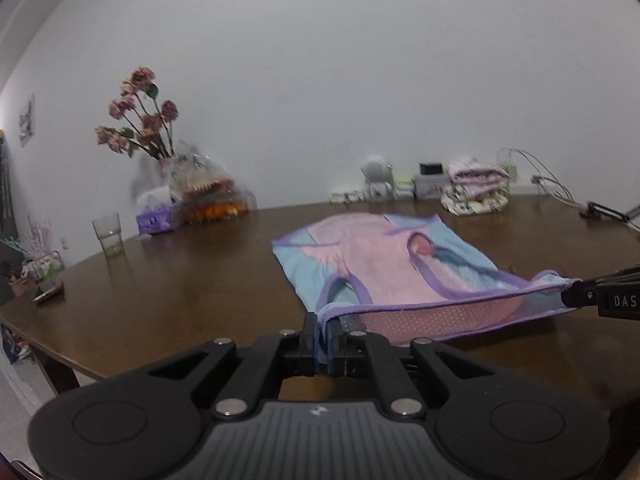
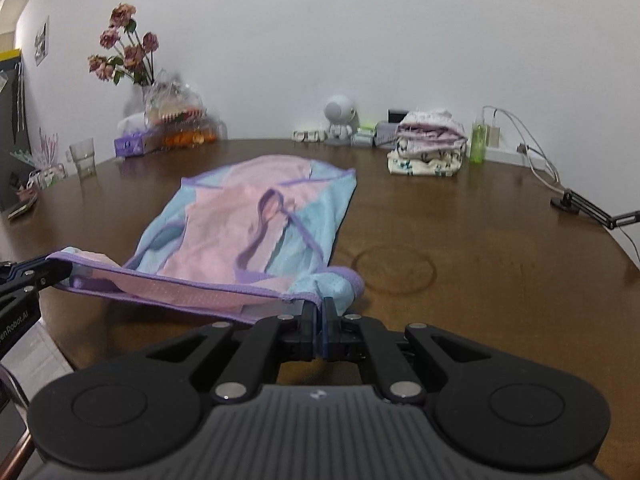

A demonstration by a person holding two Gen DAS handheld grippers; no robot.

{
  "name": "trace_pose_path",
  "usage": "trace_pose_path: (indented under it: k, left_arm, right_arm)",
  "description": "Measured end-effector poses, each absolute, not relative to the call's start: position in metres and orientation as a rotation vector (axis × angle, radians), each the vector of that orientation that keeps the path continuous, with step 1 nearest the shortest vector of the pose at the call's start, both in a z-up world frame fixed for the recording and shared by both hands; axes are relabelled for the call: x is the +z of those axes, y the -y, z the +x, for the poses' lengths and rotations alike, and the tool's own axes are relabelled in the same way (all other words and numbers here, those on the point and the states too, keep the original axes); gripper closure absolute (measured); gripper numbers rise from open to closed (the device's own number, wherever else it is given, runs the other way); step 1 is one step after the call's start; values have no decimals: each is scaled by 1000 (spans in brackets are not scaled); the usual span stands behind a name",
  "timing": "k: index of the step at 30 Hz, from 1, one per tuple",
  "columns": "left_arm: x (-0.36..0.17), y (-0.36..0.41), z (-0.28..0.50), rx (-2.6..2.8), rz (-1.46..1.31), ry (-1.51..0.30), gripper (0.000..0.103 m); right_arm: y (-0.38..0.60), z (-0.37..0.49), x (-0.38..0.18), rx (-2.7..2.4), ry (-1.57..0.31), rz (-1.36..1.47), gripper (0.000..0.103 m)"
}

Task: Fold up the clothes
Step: 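Lay the garment flat on the table and open both grippers, then smooth the flattened garment with the left gripper while the right gripper presses its edge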

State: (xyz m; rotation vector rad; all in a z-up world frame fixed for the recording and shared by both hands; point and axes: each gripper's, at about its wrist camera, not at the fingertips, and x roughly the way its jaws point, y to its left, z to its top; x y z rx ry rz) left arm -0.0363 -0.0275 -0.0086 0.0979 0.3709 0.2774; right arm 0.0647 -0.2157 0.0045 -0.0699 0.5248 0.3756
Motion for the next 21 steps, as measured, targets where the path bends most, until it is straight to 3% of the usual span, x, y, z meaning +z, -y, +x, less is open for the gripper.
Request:
trace_pose_path:
  k: [9, 16, 21]
  left_arm:
    - [-20, 21, -47, 195, 135, -473, 87]
    - [-22, 14, -52, 118, 157, -530, 63]
    - [-9, -12, -55, 2, 165, -591, 34]
  right_arm:
    - [225, 48, -9, 389, -577, -95, 99]
    - [233, 35, -8, 413, -604, -127, 85]
    - [251, 31, 3, 469, -665, -121, 51]
